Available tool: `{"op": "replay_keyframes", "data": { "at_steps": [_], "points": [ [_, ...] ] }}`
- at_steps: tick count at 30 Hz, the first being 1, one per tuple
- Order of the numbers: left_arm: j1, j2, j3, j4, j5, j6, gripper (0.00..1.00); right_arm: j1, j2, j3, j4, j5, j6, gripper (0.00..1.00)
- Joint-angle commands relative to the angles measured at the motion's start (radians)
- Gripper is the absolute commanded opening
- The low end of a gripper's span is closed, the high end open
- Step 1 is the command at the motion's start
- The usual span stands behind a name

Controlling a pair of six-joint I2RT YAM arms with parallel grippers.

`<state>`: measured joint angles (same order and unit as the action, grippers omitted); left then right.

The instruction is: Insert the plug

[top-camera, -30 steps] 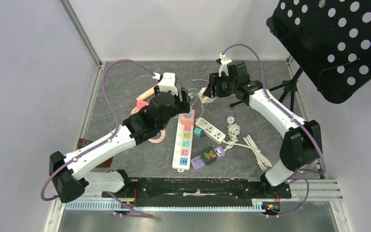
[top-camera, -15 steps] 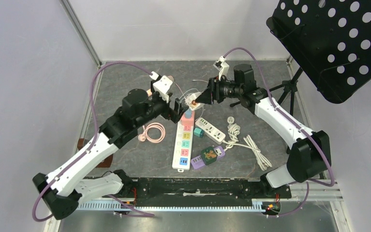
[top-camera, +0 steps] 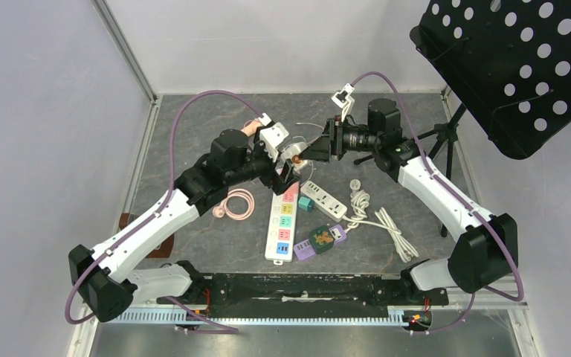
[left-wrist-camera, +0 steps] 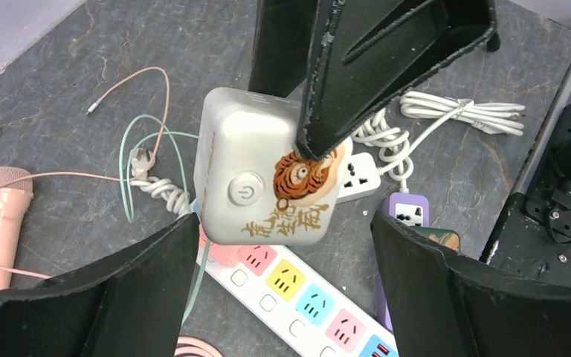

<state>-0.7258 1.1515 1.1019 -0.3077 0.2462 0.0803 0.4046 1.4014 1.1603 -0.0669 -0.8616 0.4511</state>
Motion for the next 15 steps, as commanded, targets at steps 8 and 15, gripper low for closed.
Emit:
{"op": "replay_keyframes", "data": {
  "at_steps": [8,15],
  "points": [
    [-0.001,0.061,0.048,0.097,-0.035,0.035,0.86,0.04,-0.029,0.002,0.052,-0.034,0.061,0.28],
    [-0.003,0.076,0.037,0.096,-0.029,0.008,0.21,0.041,-0.009,0.026,0.001,-0.027,0.07,0.39]
  ]
}}
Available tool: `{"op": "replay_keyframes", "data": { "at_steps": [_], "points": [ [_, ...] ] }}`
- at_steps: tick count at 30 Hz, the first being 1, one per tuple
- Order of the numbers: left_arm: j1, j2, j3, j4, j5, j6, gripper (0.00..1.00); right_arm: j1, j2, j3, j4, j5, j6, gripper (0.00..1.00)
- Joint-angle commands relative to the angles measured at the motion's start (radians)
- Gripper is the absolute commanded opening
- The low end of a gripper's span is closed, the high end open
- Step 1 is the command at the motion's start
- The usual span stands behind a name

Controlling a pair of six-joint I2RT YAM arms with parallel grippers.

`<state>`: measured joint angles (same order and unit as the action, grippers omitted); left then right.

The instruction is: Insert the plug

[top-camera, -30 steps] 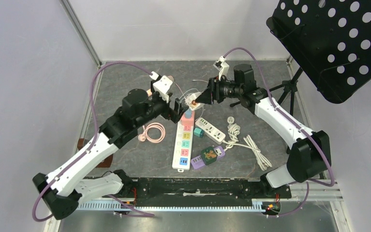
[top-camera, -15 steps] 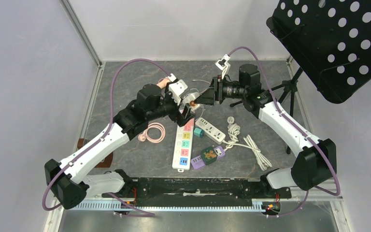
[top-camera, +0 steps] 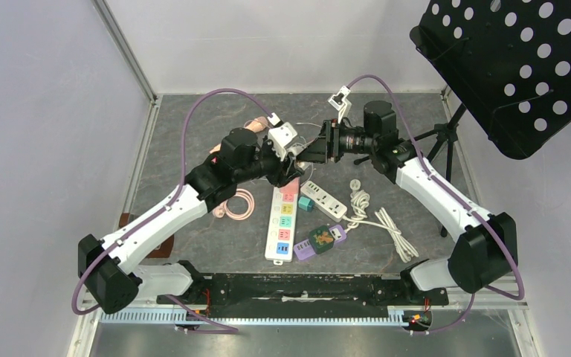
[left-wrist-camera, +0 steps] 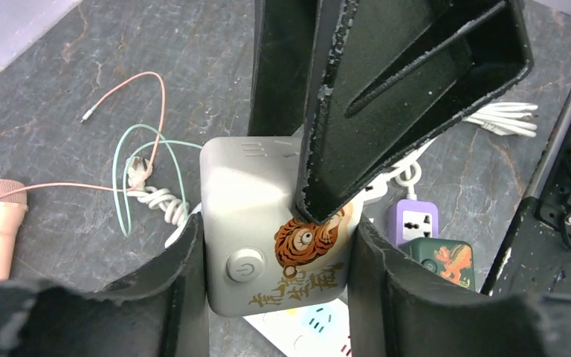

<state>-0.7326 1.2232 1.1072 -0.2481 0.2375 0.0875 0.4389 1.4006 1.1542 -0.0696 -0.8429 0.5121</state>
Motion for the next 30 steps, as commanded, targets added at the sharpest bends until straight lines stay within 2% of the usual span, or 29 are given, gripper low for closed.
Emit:
{"op": "replay_keyframes", "data": {
  "at_steps": [1,3,4,8,14,18,22,26,30],
  "points": [
    [0.004,0.003,0.034,0.037,-0.031,-0.011,0.03,0.007,-0.008,0.035,-0.01,-0.036,0.004,0.5],
    [0.004,-0.004,0.04,0.031,-0.065,-0.046,0.02,0.007,-0.019,0.022,-0.01,-0.003,0.0,0.72],
    [0.004,-0.006,0.045,0.02,-0.091,-0.062,0.02,0.005,-0.025,0.019,-0.012,0.018,-0.006,0.8],
    [0.004,0.008,0.142,-0.157,-0.233,-0.226,0.02,-0.022,-0.075,0.006,-0.007,0.146,-0.019,0.93],
    [0.008,0.026,0.302,-0.495,-0.384,-0.539,0.02,-0.053,-0.154,-0.004,-0.023,0.404,-0.016,0.95],
    [0.016,0.098,0.393,-0.706,-0.306,-0.73,0.02,-0.054,-0.17,-0.023,-0.132,0.598,-0.012,0.93],
    [0.008,0.101,0.346,-0.733,-0.213,-0.832,0.02,-0.052,-0.181,-0.042,-0.242,0.734,-0.017,0.89],
    [-0.02,0.091,0.284,-0.774,-0.265,-0.882,0.02,-0.053,-0.229,-0.12,-0.287,0.791,-0.002,0.87],
    [-0.06,0.06,0.199,-0.769,-0.303,-0.925,0.02,-0.041,-0.312,-0.266,-0.295,0.793,0.058,0.86]
  ]
}}
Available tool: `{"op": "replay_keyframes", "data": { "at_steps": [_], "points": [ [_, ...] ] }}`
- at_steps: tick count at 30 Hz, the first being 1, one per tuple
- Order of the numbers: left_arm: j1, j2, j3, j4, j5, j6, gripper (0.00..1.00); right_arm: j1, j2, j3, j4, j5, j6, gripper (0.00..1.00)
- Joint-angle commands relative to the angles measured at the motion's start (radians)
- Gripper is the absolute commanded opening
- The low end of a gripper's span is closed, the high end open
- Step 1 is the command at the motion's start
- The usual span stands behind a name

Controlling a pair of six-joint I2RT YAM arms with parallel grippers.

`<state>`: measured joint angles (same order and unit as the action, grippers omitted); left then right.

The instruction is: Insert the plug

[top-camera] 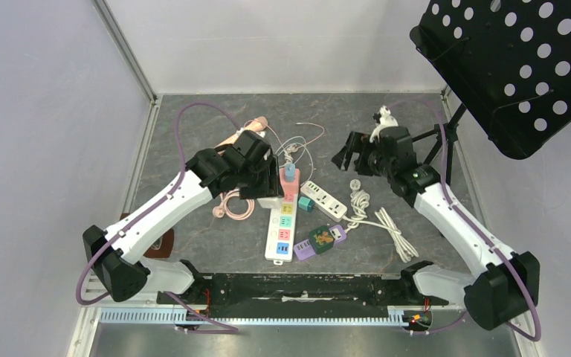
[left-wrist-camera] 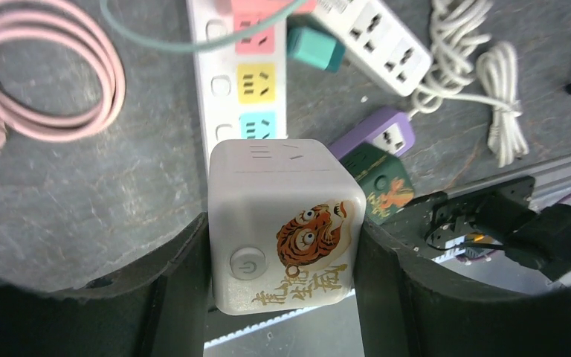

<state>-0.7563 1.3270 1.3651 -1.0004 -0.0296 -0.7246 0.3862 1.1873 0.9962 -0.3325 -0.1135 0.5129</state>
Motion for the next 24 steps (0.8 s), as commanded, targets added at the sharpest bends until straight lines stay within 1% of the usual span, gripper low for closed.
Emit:
{"op": "replay_keyframes", "data": {
  "at_steps": [1,5,8,13,17,24],
  "points": [
    [-0.048,-0.055,-0.086,-0.01,-0.042,-0.122,0.02,0.019,-0.13,-0.153,-0.032,0.067,0.08,0.86],
    [-0.092,-0.107,-0.22,0.112,-0.073,-0.163,0.02,0.087,-0.231,-0.293,-0.027,0.107,0.142,0.84],
    [-0.121,-0.103,-0.283,0.156,-0.091,-0.188,0.02,0.127,-0.278,-0.344,-0.044,0.147,0.173,0.83],
    [-0.158,-0.059,-0.313,0.215,-0.1,-0.198,0.02,0.143,-0.307,-0.37,-0.09,0.174,0.184,0.82],
    [-0.162,-0.016,-0.324,0.266,-0.046,-0.195,0.02,0.143,-0.295,-0.362,-0.113,0.173,0.179,0.82],
    [-0.166,0.073,-0.32,0.273,0.004,-0.192,0.02,0.142,-0.293,-0.361,-0.131,0.185,0.182,0.81]
  ]
}}
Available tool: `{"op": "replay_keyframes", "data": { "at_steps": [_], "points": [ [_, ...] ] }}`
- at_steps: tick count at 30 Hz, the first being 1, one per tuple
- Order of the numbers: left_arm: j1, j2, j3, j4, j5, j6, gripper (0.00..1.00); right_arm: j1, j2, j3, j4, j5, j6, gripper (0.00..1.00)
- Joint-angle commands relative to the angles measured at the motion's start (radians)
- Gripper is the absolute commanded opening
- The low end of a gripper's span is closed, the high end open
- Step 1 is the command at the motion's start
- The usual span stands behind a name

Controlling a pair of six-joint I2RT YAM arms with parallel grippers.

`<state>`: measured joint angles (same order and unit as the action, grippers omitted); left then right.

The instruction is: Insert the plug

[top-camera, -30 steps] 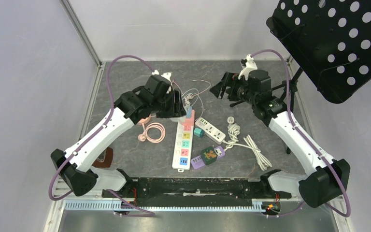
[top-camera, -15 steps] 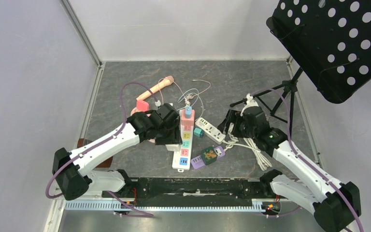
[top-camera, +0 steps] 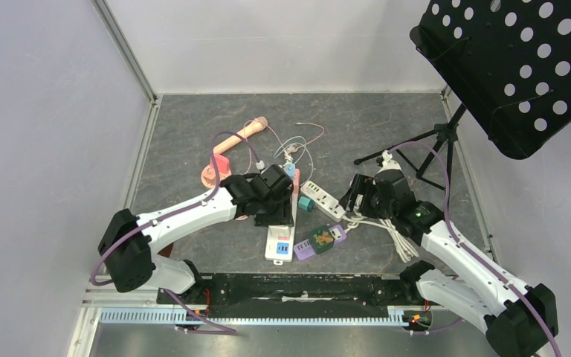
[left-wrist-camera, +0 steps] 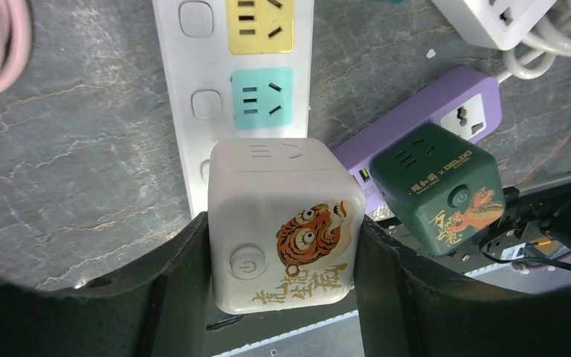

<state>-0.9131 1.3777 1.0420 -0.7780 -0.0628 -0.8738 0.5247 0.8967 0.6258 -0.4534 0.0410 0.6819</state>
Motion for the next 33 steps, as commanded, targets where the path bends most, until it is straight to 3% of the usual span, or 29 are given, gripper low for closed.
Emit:
{"op": "replay_keyframes", "data": {
  "at_steps": [1,21,25,33],
  "points": [
    [-0.009,0.028,0.003,0.049,0.039,-0.045,0.02,0.004,-0.003,0.01,-0.013,0.032,0.015,0.81],
    [-0.016,0.065,-0.029,0.044,0.067,-0.089,0.02,0.004,-0.082,-0.038,-0.036,0.103,0.097,0.8],
    [-0.018,0.044,-0.046,0.069,-0.055,-0.098,0.02,0.005,-0.085,-0.038,-0.031,0.104,0.1,0.8],
    [-0.021,0.012,-0.014,0.045,-0.111,-0.09,0.02,0.004,-0.082,-0.05,-0.022,0.097,0.104,0.8]
  ]
}}
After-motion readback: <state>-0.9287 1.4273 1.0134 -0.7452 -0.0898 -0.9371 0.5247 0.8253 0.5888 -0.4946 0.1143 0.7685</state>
